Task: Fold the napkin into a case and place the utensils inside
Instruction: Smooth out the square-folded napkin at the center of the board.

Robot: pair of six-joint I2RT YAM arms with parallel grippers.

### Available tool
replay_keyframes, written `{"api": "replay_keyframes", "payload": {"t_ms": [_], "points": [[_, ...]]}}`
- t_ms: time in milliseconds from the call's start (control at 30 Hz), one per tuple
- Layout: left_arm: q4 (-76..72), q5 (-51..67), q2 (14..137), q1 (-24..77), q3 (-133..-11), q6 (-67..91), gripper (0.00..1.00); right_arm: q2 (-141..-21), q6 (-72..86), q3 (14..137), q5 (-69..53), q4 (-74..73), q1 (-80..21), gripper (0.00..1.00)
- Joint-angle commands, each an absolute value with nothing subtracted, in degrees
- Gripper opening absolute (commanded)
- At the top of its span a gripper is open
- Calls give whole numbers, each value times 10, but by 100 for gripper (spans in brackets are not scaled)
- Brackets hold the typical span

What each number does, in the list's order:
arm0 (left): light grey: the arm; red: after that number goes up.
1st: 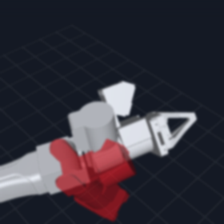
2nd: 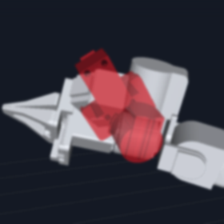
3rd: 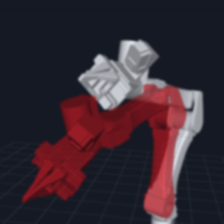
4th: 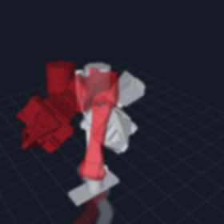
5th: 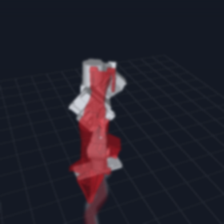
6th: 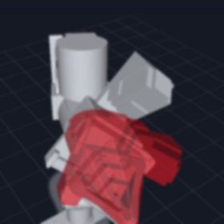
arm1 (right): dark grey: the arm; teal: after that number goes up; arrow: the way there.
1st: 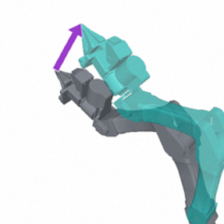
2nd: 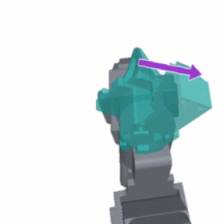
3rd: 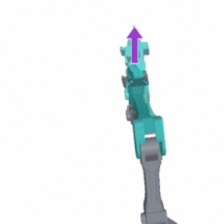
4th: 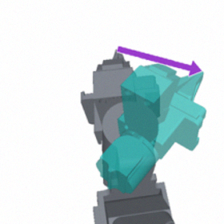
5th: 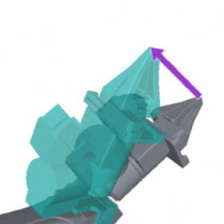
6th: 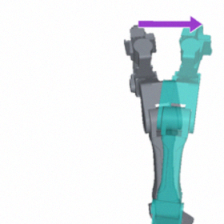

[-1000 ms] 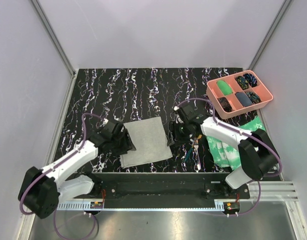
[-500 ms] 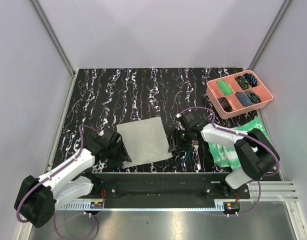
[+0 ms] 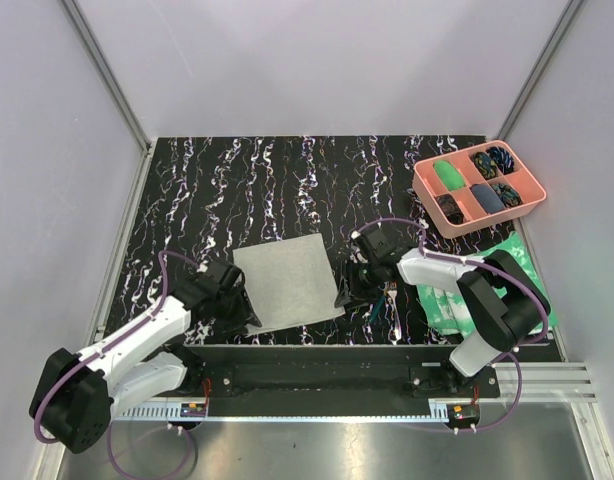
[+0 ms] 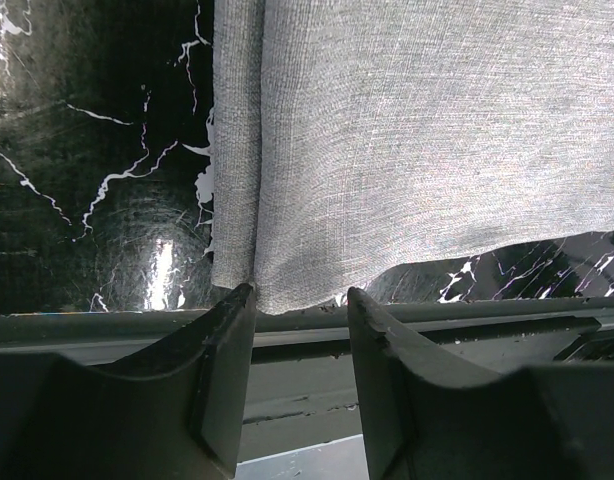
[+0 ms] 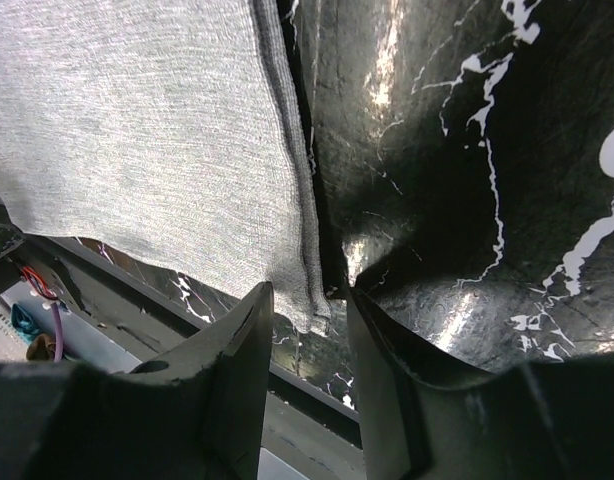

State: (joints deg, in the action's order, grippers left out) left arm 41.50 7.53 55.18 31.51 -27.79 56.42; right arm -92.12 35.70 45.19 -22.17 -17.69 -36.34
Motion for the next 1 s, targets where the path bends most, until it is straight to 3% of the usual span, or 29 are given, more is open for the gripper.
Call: {"api": "replay_keyframes", "payload": {"t_ms": [0,333,867,967], "points": [[408,85,548,315,-268,567,45,-922,359,443,-238,-161,-365,43],[404,76,527,315,-266,575,38,-918,360,435,-243,-153,-365,30],[419,60,490,314,-301,558,0,-883,356,459,-244,-192,-365,0],[445,41,486,313,-315,548,0,-866,356,468,-246,-206,-365,0]]}}
